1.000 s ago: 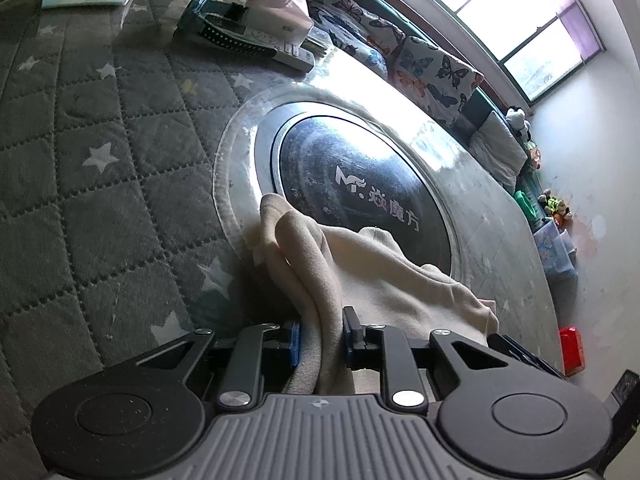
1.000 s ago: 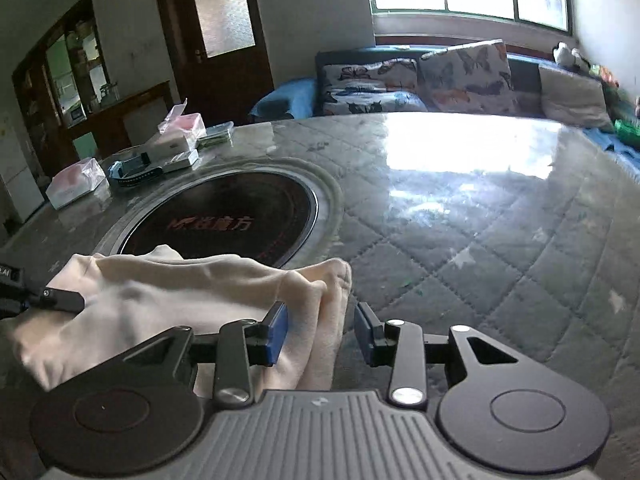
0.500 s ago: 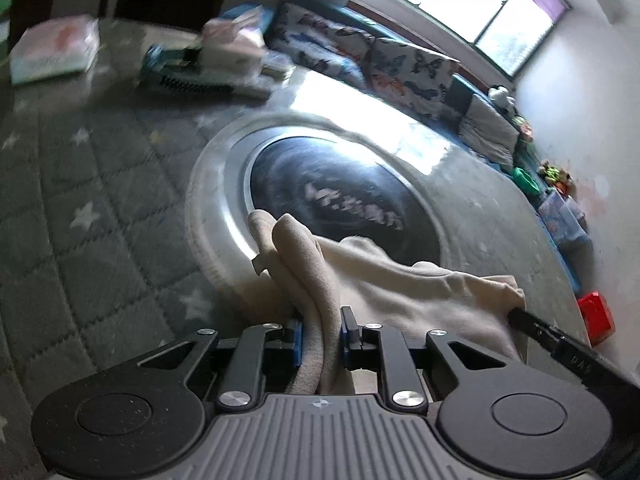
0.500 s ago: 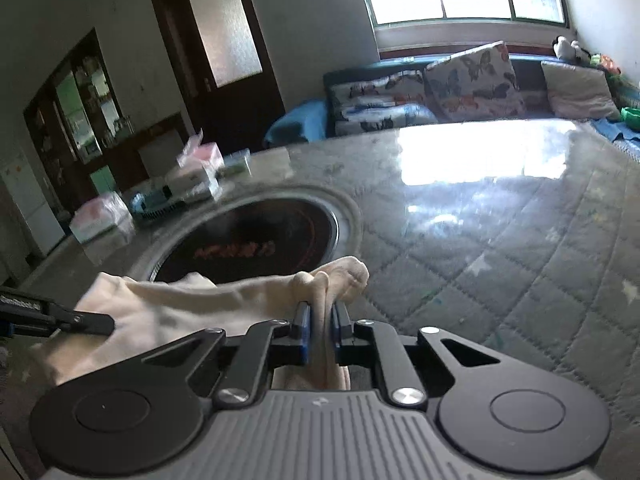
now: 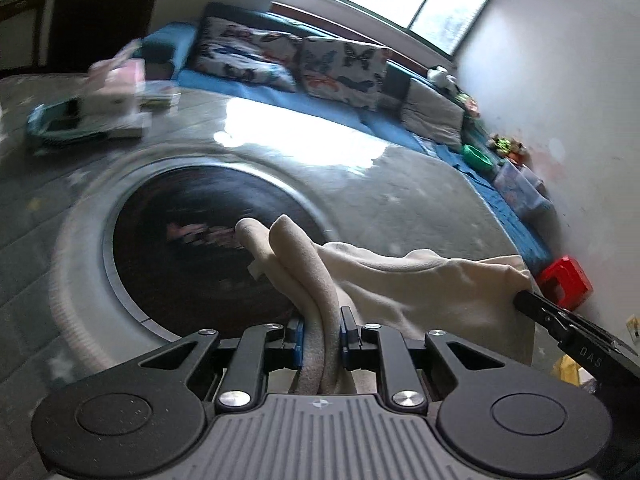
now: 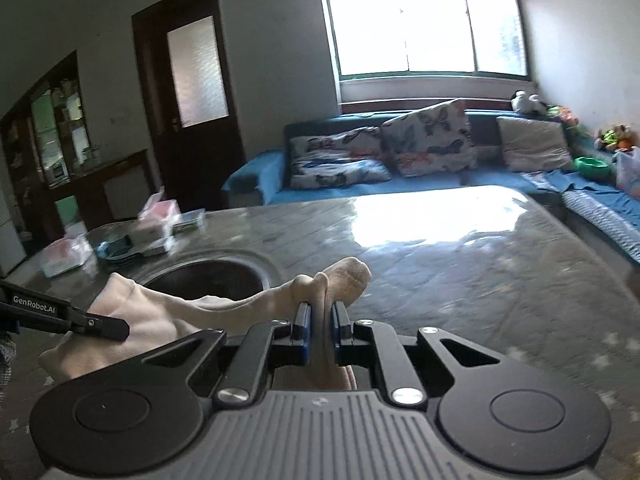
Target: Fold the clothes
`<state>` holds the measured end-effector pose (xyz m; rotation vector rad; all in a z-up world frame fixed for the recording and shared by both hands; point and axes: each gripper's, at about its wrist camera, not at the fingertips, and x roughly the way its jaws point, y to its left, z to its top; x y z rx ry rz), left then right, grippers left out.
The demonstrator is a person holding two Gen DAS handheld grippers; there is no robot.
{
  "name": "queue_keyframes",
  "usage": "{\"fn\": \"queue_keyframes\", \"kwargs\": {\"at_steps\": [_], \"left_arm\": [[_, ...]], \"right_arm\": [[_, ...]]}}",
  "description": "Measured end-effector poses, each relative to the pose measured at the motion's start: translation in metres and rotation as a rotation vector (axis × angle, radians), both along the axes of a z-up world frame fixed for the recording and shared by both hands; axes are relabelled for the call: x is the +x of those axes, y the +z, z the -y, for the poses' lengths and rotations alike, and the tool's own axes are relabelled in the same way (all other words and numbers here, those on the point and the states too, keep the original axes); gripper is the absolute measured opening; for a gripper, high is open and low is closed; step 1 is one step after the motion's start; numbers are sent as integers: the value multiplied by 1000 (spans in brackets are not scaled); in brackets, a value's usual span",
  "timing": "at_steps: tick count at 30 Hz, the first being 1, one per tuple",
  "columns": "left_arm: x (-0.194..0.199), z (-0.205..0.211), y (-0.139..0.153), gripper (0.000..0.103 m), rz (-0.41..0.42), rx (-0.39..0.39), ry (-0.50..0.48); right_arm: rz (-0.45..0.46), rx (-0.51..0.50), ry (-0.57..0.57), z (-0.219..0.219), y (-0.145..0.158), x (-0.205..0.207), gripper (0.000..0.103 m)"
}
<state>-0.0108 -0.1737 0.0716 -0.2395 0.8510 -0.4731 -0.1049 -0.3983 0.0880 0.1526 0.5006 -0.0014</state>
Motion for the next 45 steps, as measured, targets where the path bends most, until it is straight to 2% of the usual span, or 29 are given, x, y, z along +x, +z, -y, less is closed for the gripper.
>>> {"fn": "queue_keyframes", "kwargs": {"at_steps": [9,21,31,45], "left_arm": [[24,69,2,18,28,33,-97],[44,132,-9,18,28,64,-190],[48,143,-23,18,6,110,-204],[50,138,-38,23,-28,161,-194]], "right_arm": [[1,-43,-120,47,10,-8,9],[-39,-47,-227,90,-2,-9,9],[-94,-46,-260,102,-28,-7,9],[-137,-72,-279,104,-38,-1,11]]}}
